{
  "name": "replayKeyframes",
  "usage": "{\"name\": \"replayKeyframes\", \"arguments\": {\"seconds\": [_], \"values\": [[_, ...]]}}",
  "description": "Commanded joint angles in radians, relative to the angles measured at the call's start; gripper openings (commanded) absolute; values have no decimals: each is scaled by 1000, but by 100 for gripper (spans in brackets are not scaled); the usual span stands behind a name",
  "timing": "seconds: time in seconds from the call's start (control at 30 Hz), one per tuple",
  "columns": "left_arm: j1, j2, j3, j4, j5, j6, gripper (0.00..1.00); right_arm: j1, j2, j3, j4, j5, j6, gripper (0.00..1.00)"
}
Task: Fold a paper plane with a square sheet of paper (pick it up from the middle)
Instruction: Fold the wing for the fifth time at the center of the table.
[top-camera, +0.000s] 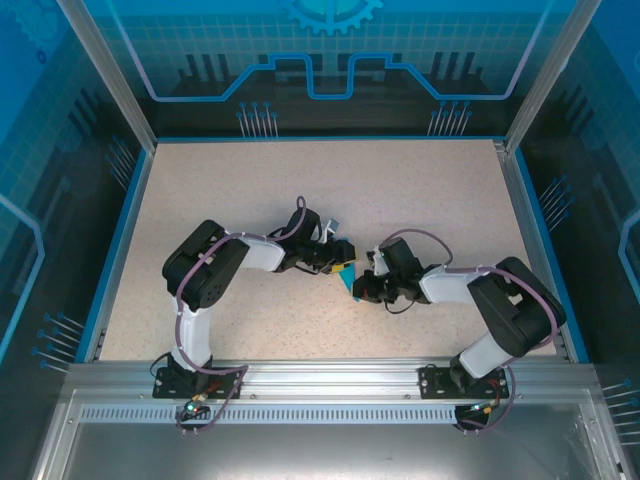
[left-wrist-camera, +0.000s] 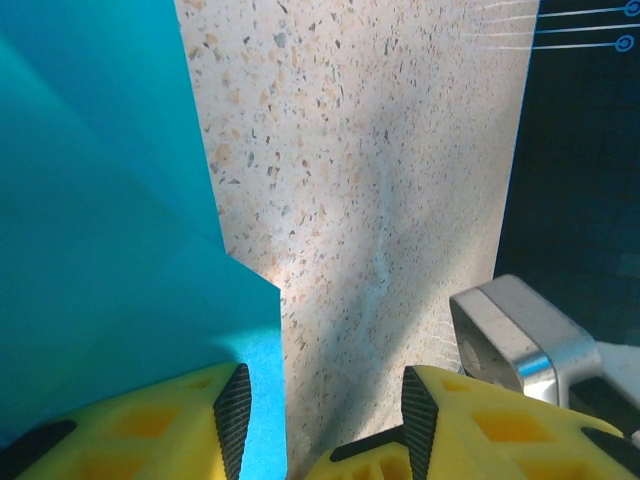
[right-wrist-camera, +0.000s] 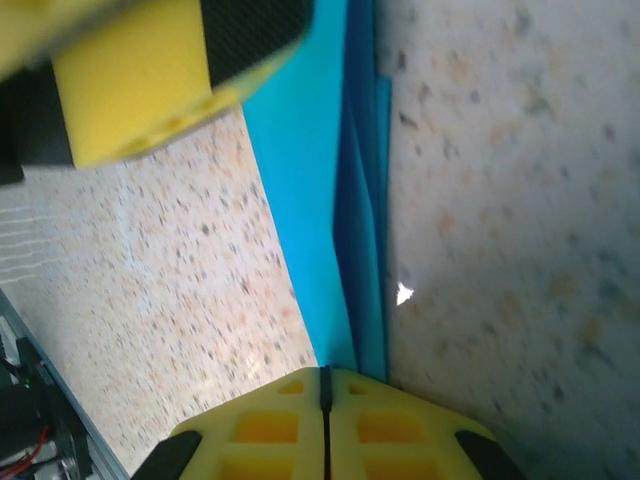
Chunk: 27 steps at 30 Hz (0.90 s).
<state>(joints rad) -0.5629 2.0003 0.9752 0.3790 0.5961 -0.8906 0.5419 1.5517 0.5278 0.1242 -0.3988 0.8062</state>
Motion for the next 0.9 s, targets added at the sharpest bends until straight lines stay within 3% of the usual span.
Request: {"name": "replayKeyframes", "arguments": {"seconds": [0.0,0.2,0.5,0.87], "values": [[7,56,-1,-84,-47,30,47,-11,-11,-24,-175,-31,-55,7],[7,58,-3,-82,-42,26,48,-34,32,-33,-242,28,-64,7],[6,59,-4,-79,-39,27,47,-37,-225,-1,-139,-25,3,10],[6,61,-4,-76,-33,25,48,-28,17,101,121,-72,114,13]]}}
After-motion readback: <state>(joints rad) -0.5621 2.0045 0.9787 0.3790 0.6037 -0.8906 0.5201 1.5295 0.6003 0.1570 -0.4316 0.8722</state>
